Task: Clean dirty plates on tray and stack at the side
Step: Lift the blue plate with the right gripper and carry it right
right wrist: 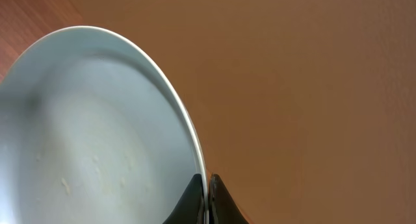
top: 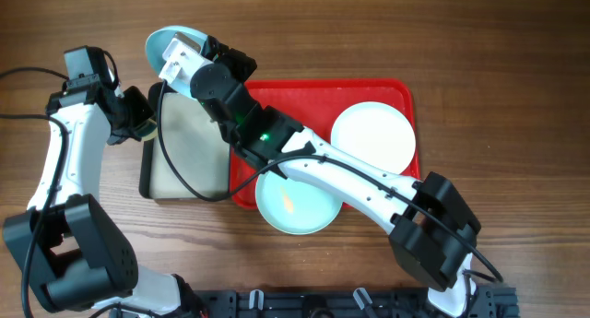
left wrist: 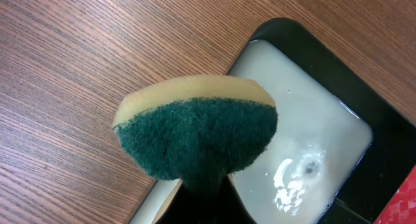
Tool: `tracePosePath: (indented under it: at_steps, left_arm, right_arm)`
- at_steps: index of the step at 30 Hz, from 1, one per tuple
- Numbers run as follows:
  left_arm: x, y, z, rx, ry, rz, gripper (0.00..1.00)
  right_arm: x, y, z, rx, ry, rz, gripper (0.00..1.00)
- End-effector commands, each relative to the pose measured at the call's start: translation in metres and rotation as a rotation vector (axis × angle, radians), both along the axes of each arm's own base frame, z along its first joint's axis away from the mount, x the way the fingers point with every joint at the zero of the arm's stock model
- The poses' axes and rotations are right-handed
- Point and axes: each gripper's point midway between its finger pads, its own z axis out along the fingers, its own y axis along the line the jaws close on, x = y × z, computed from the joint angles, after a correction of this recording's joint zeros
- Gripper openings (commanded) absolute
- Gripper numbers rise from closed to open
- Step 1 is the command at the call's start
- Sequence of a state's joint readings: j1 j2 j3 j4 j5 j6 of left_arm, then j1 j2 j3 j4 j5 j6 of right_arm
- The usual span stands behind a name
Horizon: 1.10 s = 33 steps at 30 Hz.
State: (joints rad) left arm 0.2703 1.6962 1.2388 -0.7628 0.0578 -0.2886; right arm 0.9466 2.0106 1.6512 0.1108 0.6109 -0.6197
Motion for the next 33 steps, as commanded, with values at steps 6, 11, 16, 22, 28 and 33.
tracePosePath:
  at_steps: [6,11,16,22,28,33]
  left_arm:
    - [0.001,0.003,0.003,0.017,-0.009,-0.016,0.04]
    - [0.001,0.003,0.003,0.017,-0.009,-0.016,0.04]
    - [0.001,0.003,0.003,0.016,-0.008,-0.016,0.04]
    - [0.001,0.003,0.003,0.016,-0.009,-0.016,0.04]
    - [0.005,-0.007,0.004,-0.018,-0.026,-0.040,0.04]
    - [0.014,-0.028,0.006,-0.015,-0.044,-0.099,0.04]
  right_arm:
    - [0.001,0.001,0.001,-0.002,-0.011,-0.014,0.04]
    - [0.001,0.001,0.001,0.000,-0.010,-0.014,0.04]
    - [0.002,-0.002,0.000,0.034,0.007,-0.032,0.04]
    - [0.012,-0.024,-0.028,0.313,0.198,-0.164,0.04]
    - [0.006,-0.036,-0.076,0.530,0.629,-0.135,0.04]
    - [0.012,-0.081,-0.036,0.728,0.850,-0.029,0.04]
